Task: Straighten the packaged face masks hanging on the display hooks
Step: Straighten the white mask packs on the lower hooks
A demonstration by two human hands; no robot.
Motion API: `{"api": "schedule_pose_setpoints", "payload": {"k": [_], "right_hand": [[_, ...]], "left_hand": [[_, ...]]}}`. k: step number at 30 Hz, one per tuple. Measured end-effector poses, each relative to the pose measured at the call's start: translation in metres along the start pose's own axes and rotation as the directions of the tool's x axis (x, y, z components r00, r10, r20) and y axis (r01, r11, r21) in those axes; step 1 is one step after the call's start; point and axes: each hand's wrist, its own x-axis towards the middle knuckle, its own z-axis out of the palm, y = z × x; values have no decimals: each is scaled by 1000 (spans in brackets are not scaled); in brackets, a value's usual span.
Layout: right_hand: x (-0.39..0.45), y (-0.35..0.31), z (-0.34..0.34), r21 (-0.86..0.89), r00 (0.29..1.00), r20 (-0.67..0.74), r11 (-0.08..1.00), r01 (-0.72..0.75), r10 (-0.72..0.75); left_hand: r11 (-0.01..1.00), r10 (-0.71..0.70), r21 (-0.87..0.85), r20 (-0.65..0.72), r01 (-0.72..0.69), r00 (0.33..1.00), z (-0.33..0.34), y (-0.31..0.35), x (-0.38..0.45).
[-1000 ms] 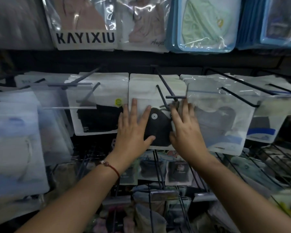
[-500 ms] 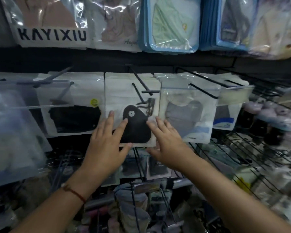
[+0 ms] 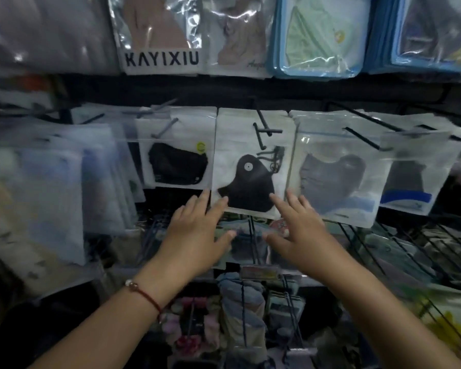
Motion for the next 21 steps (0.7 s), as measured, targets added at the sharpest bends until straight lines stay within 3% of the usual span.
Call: {"api": "schedule_pose_setpoints", "payload": {"k": [4, 11, 18, 21], "right_hand": [[-6, -4, 15, 29, 997, 35, 998, 64, -65], [-24, -51, 51, 123, 962, 171, 974, 192, -211], [-17, -127, 73, 100, 922, 188, 940, 325, -339], [-10, -166, 85, 77, 923, 164, 937, 340, -348]], "left_hand": [[996, -81, 51, 10, 80, 997, -8, -6, -34], [976, -201, 63, -120, 209, 972, -23, -42, -97], [947, -300, 64, -185, 316, 936, -43, -116, -126], [952, -283, 56, -211, 301, 936, -48, -156, -131]]}}
